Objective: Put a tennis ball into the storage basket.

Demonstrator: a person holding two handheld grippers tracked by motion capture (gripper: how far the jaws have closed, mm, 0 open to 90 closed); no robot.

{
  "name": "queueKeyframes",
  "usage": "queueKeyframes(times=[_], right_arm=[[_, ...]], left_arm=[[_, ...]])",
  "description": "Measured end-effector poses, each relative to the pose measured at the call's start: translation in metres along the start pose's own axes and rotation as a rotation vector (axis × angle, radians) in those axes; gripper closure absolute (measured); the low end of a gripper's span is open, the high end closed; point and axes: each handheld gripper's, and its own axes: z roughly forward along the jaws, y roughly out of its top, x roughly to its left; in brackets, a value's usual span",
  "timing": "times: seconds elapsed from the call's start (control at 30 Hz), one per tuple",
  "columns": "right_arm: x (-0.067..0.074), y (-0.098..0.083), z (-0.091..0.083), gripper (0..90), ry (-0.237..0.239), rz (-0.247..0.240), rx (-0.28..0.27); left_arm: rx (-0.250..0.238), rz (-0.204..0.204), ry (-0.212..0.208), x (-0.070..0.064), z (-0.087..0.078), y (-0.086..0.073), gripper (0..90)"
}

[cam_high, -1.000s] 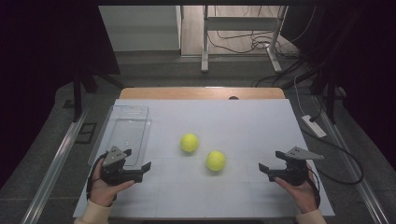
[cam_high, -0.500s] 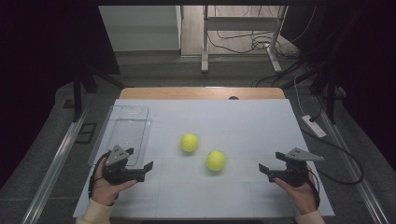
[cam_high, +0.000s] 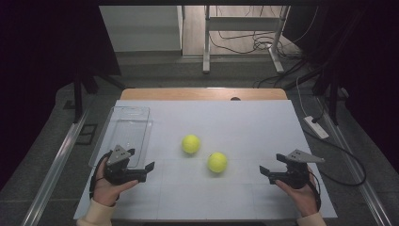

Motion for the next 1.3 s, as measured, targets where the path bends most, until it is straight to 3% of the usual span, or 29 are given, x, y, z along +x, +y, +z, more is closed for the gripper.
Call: queueKeyframes(times=[0.27, 0.47, 0.8, 1.3], right_arm=[[0.001, -0.002, 0.001, 12.0, -0.002, -0.007, 0.003], [0.003, -0.003, 0.003, 12.0, -0.005, -0.023, 0.014], [0.0, -0.003, 0.005, 12.2, -0.009, -0.017, 0.012], [0.001, -0.003, 0.005, 12.2, -0.006, -0.015, 0.009]], left_arm=[[-0.001, 0.015, -0.024, -0.006, 0.001, 0.006, 9.0], [-0.002, -0.005, -0.036, -0.005, 0.006, 0.008, 8.9], [0.03, 0.016, -0.045, -0.014, 0.012, 0.016, 8.8], [0.064, 0.049, -0.032, -0.02, 0.021, 0.029, 9.3]])
